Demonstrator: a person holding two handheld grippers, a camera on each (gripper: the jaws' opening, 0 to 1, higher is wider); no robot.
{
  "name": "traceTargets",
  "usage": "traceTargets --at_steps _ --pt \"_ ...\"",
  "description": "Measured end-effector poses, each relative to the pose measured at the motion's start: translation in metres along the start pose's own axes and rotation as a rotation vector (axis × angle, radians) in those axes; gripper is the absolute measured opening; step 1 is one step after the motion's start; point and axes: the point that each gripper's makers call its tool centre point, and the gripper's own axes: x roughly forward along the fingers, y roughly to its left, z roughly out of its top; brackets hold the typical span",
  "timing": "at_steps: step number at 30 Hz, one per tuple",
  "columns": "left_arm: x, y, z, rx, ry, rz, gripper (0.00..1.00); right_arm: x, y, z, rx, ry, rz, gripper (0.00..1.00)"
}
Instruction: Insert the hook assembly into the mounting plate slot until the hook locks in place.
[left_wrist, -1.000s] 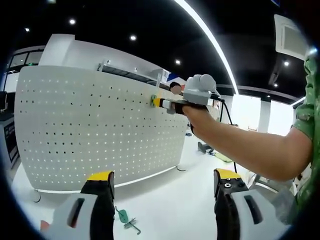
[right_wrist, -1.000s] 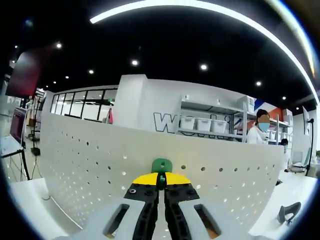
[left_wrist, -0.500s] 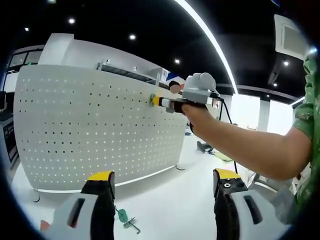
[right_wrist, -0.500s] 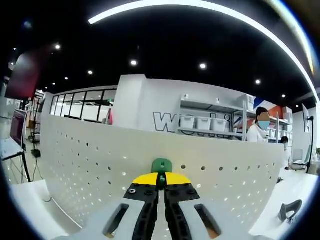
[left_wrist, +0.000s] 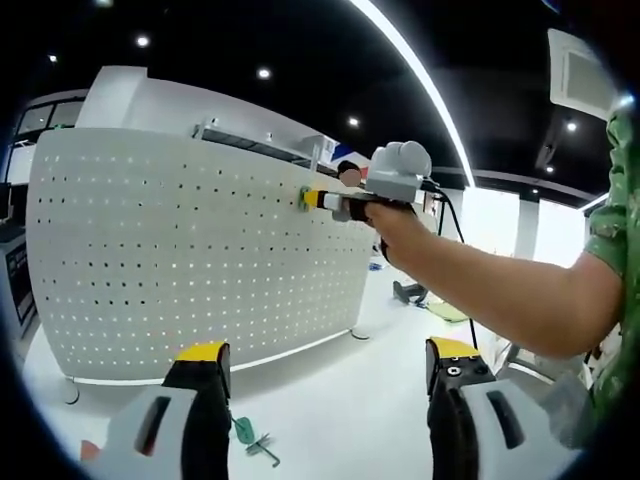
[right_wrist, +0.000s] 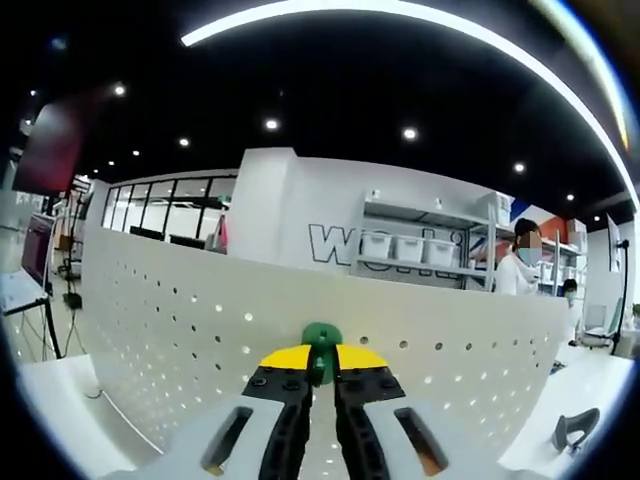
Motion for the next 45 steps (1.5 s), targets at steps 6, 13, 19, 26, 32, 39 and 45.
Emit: traceTargets --at_steps 6,13,19,26,32,39,45 --pt "0.000 0.000 -0.001 -0.003 0.002 0.000 0.82 0.000 0.000 0.003 -0.030 -0.007 0.000 0.05" --pt "0.000 0.001 -0.001 -0.004 0.003 0.001 0.81 0.000 0.001 0.008 -0.029 -0.021 -0.002 0.05" --pt "0.000 0.002 -0.003 -0.006 0.006 0.002 0.81 0.001 0.001 0.008 -0.045 -0.018 0.007 0.05" --pt "0.002 0.001 -0.002 -0.004 0.004 -0.004 0.80 0.001 0.003 0.008 -0.090 -0.017 0.014 0.04" --pt "0.002 0.000 -0.002 -0.006 0.002 -0.007 0.80 0.000 0.003 0.005 -0.081 -0.008 0.019 0.04" --pt "0.002 0.000 -0.001 -0.006 0.000 -0.006 0.79 0.000 0.002 -0.001 -0.077 0.006 0.017 0.03" --pt "0.002 0.000 -0.001 -0.007 0.002 -0.006 0.79 0.000 0.003 -0.002 -0.069 0.010 0.018 0.03"
